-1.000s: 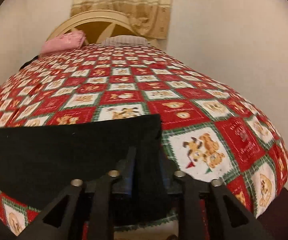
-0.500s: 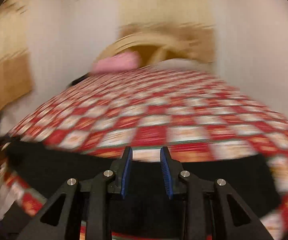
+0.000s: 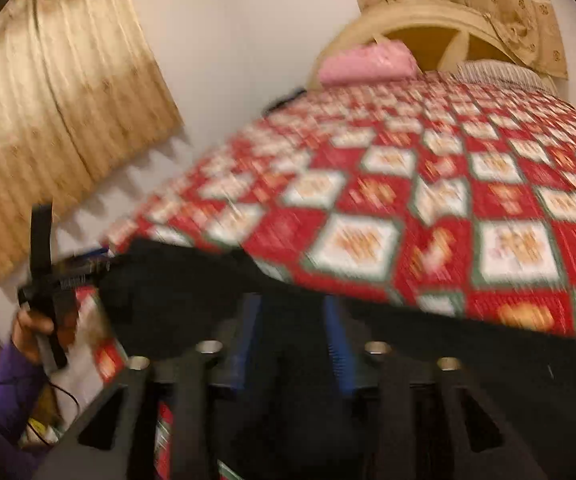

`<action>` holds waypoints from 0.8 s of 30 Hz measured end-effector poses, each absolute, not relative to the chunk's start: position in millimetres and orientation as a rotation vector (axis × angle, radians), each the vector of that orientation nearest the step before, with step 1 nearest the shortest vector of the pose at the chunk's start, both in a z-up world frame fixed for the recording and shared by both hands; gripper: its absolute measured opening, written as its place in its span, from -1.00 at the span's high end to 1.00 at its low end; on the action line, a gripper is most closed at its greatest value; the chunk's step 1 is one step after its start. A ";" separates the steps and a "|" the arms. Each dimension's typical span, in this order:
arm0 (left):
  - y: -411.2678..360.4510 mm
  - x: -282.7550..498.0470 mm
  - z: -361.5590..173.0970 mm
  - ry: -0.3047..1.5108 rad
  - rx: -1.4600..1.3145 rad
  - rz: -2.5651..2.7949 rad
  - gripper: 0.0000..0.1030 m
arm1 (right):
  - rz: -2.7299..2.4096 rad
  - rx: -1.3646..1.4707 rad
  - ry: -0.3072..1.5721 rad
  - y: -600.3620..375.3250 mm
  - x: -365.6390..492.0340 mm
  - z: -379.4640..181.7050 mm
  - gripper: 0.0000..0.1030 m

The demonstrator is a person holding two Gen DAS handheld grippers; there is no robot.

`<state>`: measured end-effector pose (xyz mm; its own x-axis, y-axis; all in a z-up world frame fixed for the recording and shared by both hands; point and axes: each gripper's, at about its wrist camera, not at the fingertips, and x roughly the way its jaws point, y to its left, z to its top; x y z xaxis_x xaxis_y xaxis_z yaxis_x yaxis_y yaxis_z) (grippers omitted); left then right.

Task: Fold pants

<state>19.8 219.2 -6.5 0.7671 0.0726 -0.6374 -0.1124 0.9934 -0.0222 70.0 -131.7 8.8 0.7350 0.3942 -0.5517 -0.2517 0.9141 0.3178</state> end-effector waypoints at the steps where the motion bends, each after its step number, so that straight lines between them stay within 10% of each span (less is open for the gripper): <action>1: 232.1 17.3 -7.0 0.689 -0.068 0.142 -1.00 | 0.381 0.238 0.646 -127.9 80.2 10.3 -0.39; 12: 318.0 -5.5 -28.5 0.725 -0.258 0.339 -1.00 | 0.529 0.184 0.745 -60.4 137.2 -6.2 -0.38; 24: 236.5 22.6 -21.5 0.693 -0.160 0.080 -1.00 | 0.489 0.204 0.776 -73.1 148.1 -14.7 -0.38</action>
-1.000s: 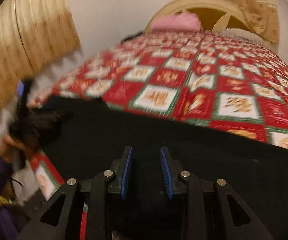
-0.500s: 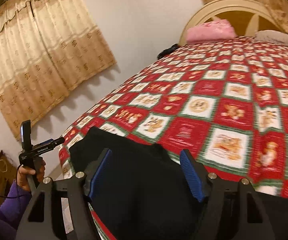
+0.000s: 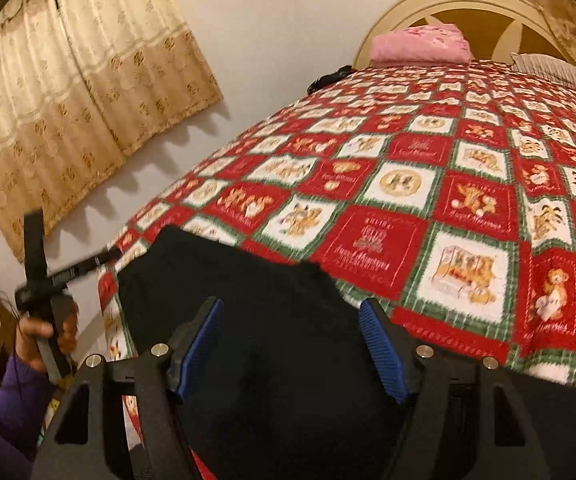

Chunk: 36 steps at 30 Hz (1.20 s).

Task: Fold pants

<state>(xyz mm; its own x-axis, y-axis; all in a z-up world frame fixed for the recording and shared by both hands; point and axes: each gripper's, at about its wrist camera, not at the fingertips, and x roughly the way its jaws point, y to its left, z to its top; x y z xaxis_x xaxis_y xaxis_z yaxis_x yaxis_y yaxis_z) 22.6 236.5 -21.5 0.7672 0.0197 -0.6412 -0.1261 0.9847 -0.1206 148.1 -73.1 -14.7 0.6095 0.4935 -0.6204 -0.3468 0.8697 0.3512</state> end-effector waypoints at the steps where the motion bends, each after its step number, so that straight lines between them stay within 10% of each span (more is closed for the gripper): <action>1: 225.2 26.6 -20.4 0.682 -0.134 0.068 -1.00 | 0.495 0.214 0.781 -73.9 154.9 -14.8 -0.38; 36: 186.1 51.1 -64.1 0.772 0.003 0.083 -1.00 | 0.925 0.411 1.090 -25.5 249.4 -78.9 -0.41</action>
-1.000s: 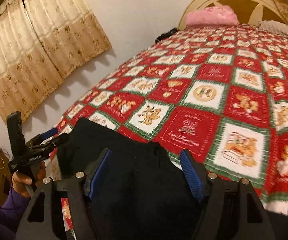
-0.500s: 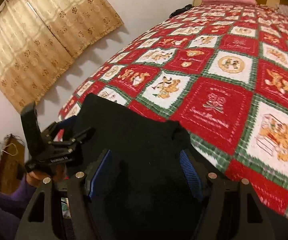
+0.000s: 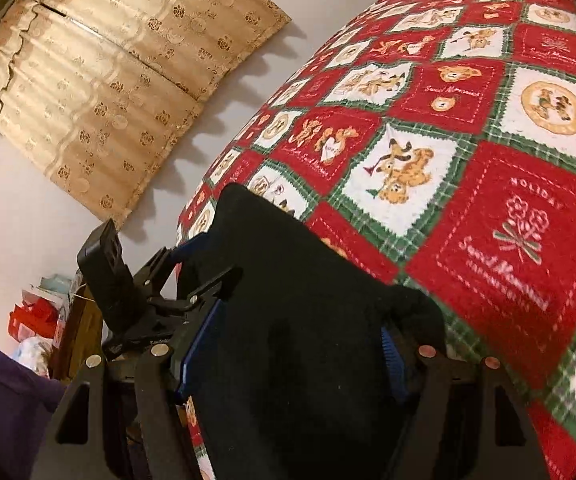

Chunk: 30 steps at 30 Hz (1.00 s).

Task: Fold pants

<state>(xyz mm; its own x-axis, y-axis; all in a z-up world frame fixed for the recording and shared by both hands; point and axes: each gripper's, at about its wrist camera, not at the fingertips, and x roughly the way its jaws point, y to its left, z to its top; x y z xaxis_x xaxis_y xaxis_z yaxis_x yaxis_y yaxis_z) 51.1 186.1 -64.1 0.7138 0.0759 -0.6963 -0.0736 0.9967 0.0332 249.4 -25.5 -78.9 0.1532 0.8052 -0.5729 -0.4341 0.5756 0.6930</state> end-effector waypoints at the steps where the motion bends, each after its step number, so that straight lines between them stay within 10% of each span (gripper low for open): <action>1: 185.5 51.4 -64.2 0.772 0.004 0.083 -1.00 | 0.901 0.418 1.076 -26.5 251.8 -77.8 -0.39; 4: 184.2 51.2 -64.6 0.774 0.009 0.085 -1.00 | 0.803 0.337 1.012 -24.6 253.2 -72.6 -0.10; 8: 184.1 55.0 -65.4 0.782 0.017 0.085 -1.00 | 0.691 0.182 1.000 -26.1 254.6 -74.0 0.89; 30: 182.4 56.6 -66.2 0.783 0.038 0.096 -1.00 | 0.476 0.120 0.940 -67.5 232.1 -38.7 0.77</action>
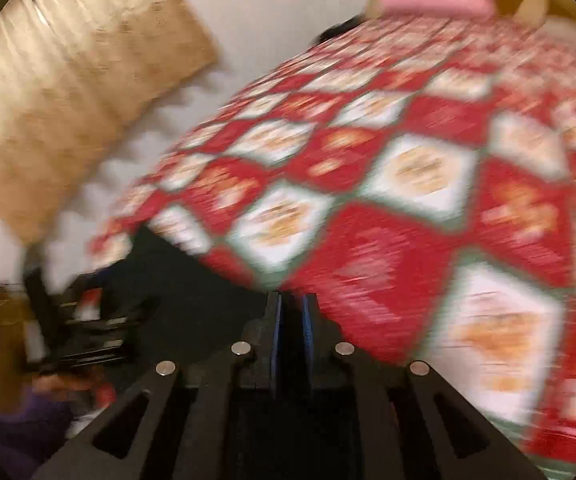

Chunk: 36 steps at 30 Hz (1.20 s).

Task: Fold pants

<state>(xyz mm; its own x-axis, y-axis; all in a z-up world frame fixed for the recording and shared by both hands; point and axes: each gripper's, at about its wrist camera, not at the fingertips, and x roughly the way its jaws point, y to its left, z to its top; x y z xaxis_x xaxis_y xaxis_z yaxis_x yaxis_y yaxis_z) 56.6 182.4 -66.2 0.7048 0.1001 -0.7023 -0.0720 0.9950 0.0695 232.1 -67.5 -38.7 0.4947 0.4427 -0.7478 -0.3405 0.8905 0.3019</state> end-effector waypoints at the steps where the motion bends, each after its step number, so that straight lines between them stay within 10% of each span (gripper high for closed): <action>1: 182.5 56.3 -66.2 0.781 0.038 0.096 -1.00 | 0.410 0.094 0.907 -75.2 227.9 -31.6 0.77; 18: 183.4 53.1 -64.7 0.758 0.032 0.103 -1.00 | 0.399 0.295 0.826 -62.4 138.5 -28.9 0.75; 24: 181.5 54.7 -61.2 0.781 0.034 0.118 -1.00 | 0.277 0.403 0.726 -106.2 92.2 -11.9 -0.03; 36: 143.8 58.5 -39.0 0.853 0.122 0.217 -1.00 | -0.021 0.501 0.561 -204.1 6.3 9.1 -0.04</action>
<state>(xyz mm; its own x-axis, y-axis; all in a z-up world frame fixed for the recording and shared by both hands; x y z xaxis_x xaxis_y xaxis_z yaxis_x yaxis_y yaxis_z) 58.5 143.8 -39.0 0.6375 0.2379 -0.7328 -0.1409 0.9711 0.1928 6.3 -204.1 9.1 0.8497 0.1151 -0.5145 0.1527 0.8803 0.4491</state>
